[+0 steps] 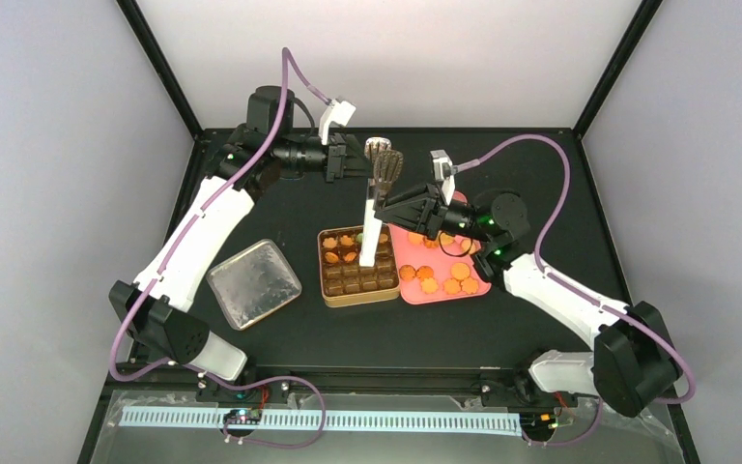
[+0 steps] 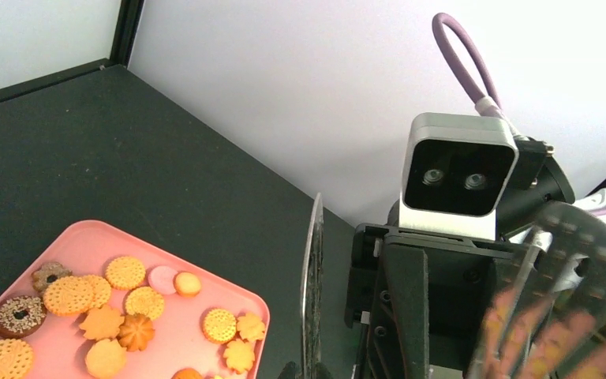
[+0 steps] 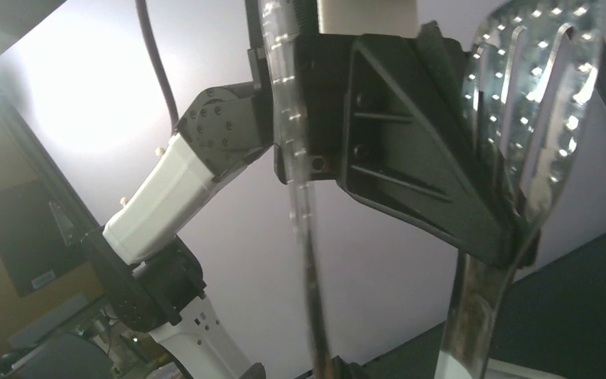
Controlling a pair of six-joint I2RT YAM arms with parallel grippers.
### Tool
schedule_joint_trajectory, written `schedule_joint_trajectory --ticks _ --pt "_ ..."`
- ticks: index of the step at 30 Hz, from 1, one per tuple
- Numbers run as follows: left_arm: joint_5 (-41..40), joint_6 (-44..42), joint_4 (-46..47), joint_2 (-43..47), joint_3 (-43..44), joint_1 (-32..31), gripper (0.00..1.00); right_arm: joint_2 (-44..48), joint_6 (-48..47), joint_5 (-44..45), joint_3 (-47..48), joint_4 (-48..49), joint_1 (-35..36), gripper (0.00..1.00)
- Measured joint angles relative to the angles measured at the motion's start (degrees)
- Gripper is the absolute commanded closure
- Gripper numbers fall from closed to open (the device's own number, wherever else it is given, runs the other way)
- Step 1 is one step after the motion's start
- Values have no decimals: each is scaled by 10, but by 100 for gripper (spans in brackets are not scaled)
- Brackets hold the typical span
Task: Pack the cookies
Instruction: Adjust the clamp.
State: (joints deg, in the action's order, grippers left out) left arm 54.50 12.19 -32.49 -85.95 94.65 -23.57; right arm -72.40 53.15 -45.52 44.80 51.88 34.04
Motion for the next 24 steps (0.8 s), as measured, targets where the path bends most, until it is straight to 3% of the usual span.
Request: schedule_joint_trajectory --ticks 6,10,24 --pt "12 7 0 0 0 3 99 -3 15 -10 5 23 3 95" --pt "23 17 -1 0 -1 5 99 -1 12 -12 5 28 3 99" --pt "45 56 2 0 -18 28 98 39 -16 -15 14 -23 6 99"
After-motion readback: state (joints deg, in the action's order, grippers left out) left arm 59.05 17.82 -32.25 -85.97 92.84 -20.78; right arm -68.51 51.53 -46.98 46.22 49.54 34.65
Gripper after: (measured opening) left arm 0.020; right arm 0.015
